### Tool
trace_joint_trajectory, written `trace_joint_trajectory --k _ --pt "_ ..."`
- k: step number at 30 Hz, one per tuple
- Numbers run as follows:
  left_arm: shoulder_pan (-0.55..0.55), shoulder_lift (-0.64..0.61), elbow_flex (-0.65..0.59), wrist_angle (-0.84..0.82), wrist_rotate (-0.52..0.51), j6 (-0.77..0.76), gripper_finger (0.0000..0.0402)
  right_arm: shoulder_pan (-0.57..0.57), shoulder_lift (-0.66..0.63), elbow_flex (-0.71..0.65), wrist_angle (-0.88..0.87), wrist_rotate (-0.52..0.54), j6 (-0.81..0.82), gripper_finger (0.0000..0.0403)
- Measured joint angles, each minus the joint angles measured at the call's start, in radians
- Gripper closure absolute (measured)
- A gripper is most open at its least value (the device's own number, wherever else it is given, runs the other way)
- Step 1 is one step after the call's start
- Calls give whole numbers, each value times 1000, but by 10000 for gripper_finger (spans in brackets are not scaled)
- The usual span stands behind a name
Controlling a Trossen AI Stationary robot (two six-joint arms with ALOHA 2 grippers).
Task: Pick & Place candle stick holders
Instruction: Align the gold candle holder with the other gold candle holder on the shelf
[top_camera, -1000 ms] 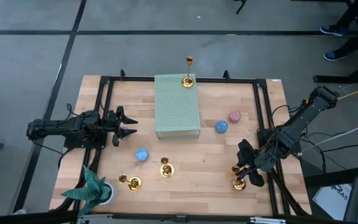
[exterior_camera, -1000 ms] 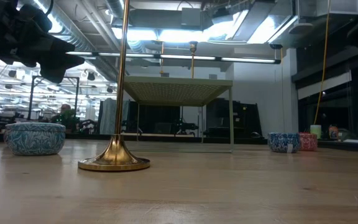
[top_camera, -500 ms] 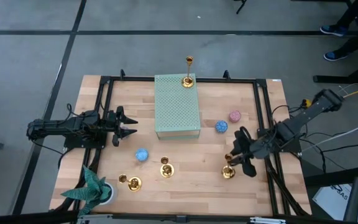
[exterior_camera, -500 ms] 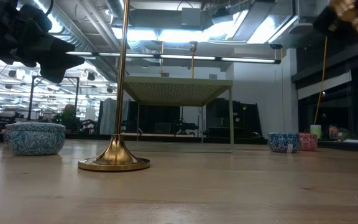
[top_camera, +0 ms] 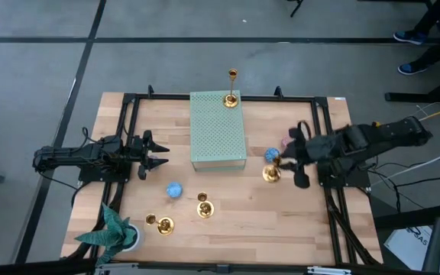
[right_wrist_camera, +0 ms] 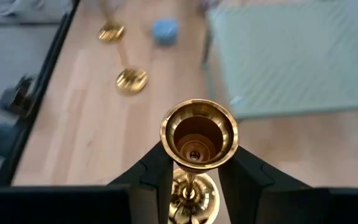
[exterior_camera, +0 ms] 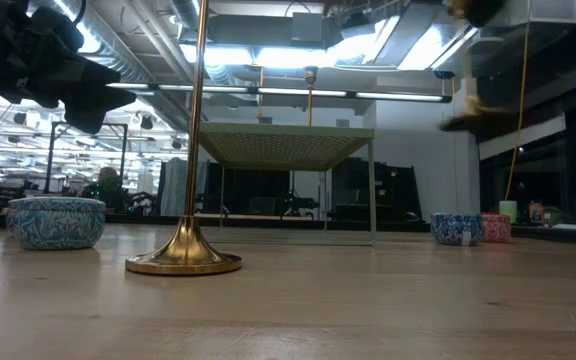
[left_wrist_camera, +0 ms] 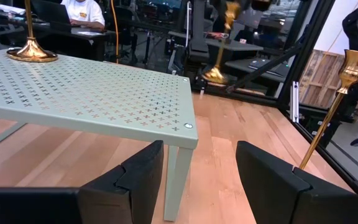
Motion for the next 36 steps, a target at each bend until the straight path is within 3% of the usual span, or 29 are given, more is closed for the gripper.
trace_joint_trajectory --k 6,14,25,36 --pt "0 0 0 0 0 0 201 -184 16 66 170 -11 -129 296" --pt "0 0 0 0 0 0 201 -375 120 198 214 -65 -217 296" --pt "0 0 0 0 0 0 201 -484 383 337 336 -117 -230 294" --pt "0 0 0 0 0 0 201 -610 493 339 348 -113 -95 293"
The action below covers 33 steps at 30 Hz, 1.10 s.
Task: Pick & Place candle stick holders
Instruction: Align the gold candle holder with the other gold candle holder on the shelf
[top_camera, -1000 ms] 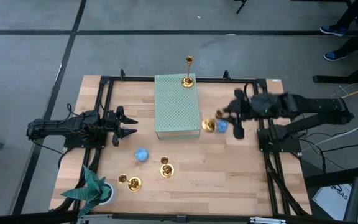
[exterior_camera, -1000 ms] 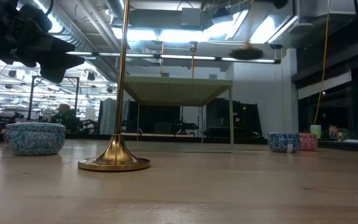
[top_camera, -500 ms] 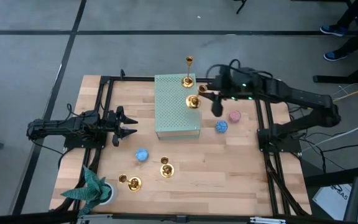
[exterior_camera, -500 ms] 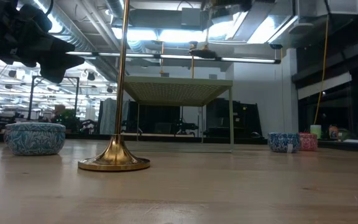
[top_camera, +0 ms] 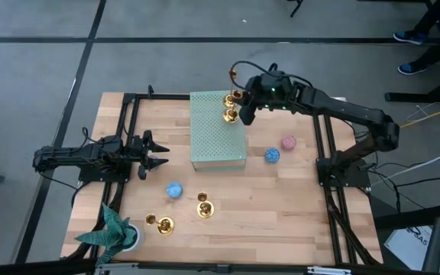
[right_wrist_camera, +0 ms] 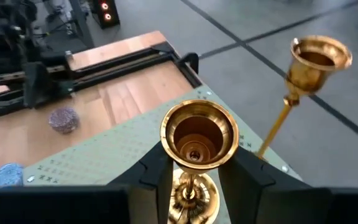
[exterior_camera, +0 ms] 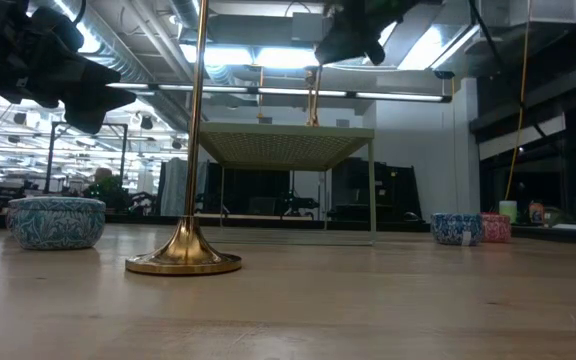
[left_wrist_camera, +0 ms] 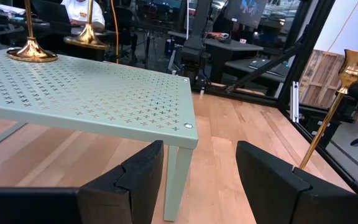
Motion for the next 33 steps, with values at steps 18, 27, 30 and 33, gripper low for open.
trace_joint_trajectory --k 18,27,30,33 --pt "0 0 0 0 0 0 201 -17 64 0 -20 30 52 291" --pt "0 0 0 0 0 0 201 -17 70 0 -4 34 49 280" --pt "0 0 0 0 0 0 201 -17 70 0 -4 34 50 263" --pt "0 0 0 0 0 0 201 -17 67 -1 -5 26 53 236"
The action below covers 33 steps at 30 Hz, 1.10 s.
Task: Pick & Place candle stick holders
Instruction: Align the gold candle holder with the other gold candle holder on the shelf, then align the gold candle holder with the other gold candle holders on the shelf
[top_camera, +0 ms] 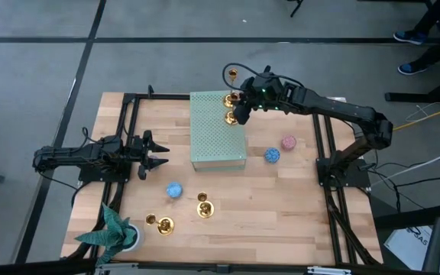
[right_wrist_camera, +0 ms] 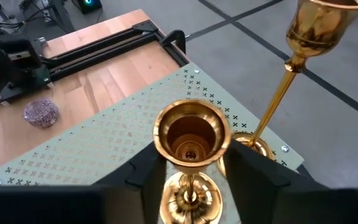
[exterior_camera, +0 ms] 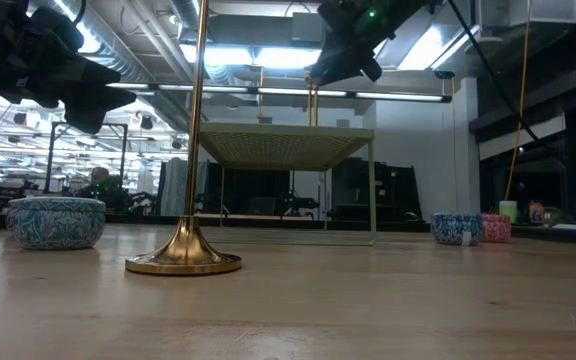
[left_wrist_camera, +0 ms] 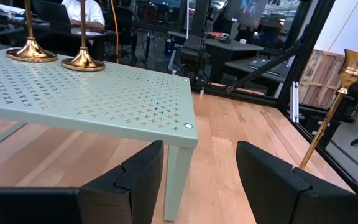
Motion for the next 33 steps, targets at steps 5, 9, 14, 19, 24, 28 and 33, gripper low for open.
trace_joint_trajectory --k 5,9,14,19,24,28,33 --pt "0 0 0 0 0 0 201 0 -21 16 -43 -12 32 181" --pt "0 0 0 0 0 0 201 0 -26 75 -167 -19 54 142" --pt "0 0 0 0 0 0 201 0 -27 158 -401 -77 102 120" --pt "0 0 0 0 0 0 201 37 -38 165 -566 -229 117 119" --pt "0 0 0 0 0 0 201 165 -38 152 -636 -236 162 118" --pt "0 0 0 0 0 0 201 291 -37 127 -624 -230 206 118" --pt "0 0 0 0 0 0 201 459 -36 69 -480 -130 284 118"
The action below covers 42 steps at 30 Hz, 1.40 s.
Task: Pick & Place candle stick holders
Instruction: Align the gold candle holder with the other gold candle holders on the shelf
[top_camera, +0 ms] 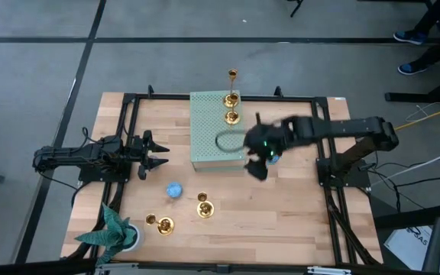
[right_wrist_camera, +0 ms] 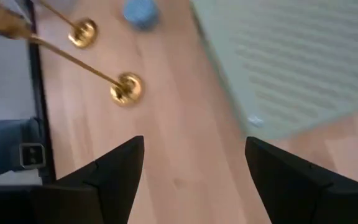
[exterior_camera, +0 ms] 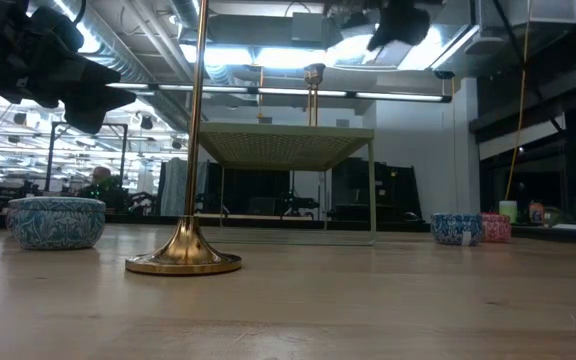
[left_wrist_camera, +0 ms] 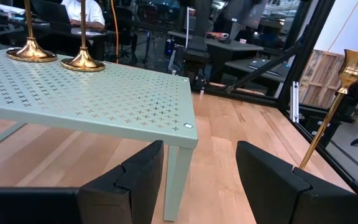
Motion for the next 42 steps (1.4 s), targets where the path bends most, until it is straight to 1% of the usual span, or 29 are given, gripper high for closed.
trace_joint_trajectory --k 5,8,12,16,18,22,26,32,36,38,42 --pt "0 0 0 0 0 0 201 161 0 -106 274 166 33 118" --pt "0 0 0 0 0 0 201 228 2 -193 493 224 -31 118" --pt "0 0 0 0 0 0 201 266 3 -329 786 212 -165 118" --pt "0 0 0 0 0 0 201 265 4 -430 985 141 -253 118" --pt "0 0 0 0 0 0 201 254 3 -460 1025 133 -270 118" --pt "0 0 0 0 0 0 201 220 4 -506 1031 135 -296 118" --pt "0 0 0 0 0 0 201 200 31 -512 1079 199 -320 118" --pt "0 0 0 0 0 0 201 205 137 -511 1333 210 -339 118" --pt "0 0 0 0 0 0 201 209 215 -498 1442 209 -318 118" --pt "0 0 0 0 0 0 201 209 250 -471 1433 201 -319 118" --pt "0 0 0 0 0 0 201 209 323 -396 1433 103 -318 118"
